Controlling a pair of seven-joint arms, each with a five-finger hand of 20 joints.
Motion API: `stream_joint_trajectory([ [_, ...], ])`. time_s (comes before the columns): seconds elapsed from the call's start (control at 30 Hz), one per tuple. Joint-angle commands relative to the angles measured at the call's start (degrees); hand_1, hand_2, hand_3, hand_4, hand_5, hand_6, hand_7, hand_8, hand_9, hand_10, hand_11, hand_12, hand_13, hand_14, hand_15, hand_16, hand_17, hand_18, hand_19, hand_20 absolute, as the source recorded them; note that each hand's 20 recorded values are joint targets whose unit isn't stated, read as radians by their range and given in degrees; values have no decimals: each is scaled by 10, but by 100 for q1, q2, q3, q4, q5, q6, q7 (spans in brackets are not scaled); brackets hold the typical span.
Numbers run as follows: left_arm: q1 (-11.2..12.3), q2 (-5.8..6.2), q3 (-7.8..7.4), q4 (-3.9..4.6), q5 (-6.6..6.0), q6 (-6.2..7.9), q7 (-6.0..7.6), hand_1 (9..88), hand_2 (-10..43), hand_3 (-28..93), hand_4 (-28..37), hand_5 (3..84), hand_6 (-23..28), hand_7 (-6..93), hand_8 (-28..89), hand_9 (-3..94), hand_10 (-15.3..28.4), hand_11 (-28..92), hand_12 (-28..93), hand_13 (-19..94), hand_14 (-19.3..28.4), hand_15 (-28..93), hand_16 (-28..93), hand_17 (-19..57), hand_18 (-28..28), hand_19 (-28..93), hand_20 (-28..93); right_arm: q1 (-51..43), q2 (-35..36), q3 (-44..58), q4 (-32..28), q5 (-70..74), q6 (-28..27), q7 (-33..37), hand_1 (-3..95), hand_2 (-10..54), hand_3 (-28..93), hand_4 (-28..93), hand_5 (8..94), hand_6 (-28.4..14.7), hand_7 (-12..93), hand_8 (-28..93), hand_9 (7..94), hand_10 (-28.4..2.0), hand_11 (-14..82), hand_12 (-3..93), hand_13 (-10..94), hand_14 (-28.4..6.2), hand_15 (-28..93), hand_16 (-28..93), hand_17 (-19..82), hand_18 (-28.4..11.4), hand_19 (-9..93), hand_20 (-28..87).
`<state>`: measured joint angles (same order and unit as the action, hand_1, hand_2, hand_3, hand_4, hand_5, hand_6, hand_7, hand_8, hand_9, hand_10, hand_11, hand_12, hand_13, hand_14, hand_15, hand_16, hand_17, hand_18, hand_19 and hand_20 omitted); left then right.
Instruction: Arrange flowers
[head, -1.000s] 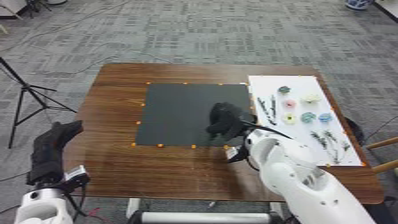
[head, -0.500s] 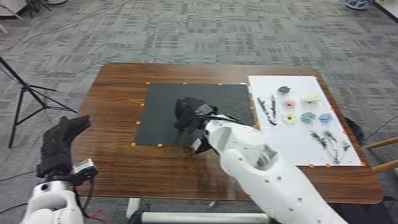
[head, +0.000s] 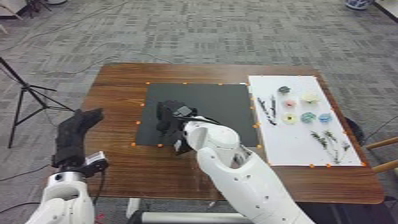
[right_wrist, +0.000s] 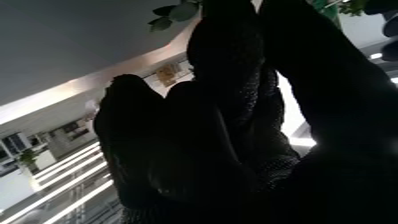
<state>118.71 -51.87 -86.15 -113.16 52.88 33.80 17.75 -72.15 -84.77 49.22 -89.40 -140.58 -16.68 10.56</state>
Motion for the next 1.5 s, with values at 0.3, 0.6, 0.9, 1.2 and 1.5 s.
stream_joint_trajectory([
  [0.3, 98, -263, 130, -107, -26, -184, -78, 199, 196, 664, -283, 532, 34, 183, -86, 523, 149, 220, 133, 389, 156, 166, 20, 51, 105, 131, 152, 22, -343, 231, 277, -189, -141, 228, 494, -86, 586, 47, 768, -11, 403, 270, 937, -106, 465, 301, 937, -12, 727, 257, 740, -131, 932, 642],
  [0.6, 86, -332, 178, -114, 46, -304, -140, 192, 167, 672, -283, 529, 38, 182, -84, 519, 150, 226, 137, 391, 159, 175, 22, 49, 107, 134, 152, -1, -438, 262, 257, -189, -292, 290, 461, -87, 581, 40, 769, -13, 397, 267, 937, -106, 460, 304, 937, -14, 723, 262, 736, -132, 932, 643],
  [0.9, 68, -349, 202, -105, 55, -392, -164, 191, 147, 680, -283, 526, 39, 180, -83, 516, 150, 230, 138, 394, 161, 185, 21, 48, 109, 134, 151, 11, -399, 247, 241, -122, -255, 354, 428, -95, 590, 30, 766, -21, 374, 263, 933, -107, 455, 311, 937, -16, 717, 267, 734, -134, 932, 643],
  [1.2, 82, -360, 191, -107, 86, -499, -194, 195, 125, 686, -283, 521, 39, 180, -82, 513, 150, 231, 137, 393, 161, 186, 20, 47, 111, 132, 149, 16, -411, 279, 270, -103, -172, 425, 363, -95, 611, -8, 769, -33, 376, 145, 928, -112, 456, 309, 937, -15, 713, 272, 732, -133, 932, 644],
  [1.5, 193, -395, 122, -167, 114, -628, -234, 196, 117, 688, -283, 520, 39, 179, -82, 511, 149, 231, 138, 393, 162, 185, 20, 46, 112, 131, 149, 157, 83, 138, -65, 336, -283, 706, 240, -71, 606, -32, 772, -48, 380, -54, 921, -119, 456, 310, 937, -17, 704, 276, 729, -133, 932, 644],
])
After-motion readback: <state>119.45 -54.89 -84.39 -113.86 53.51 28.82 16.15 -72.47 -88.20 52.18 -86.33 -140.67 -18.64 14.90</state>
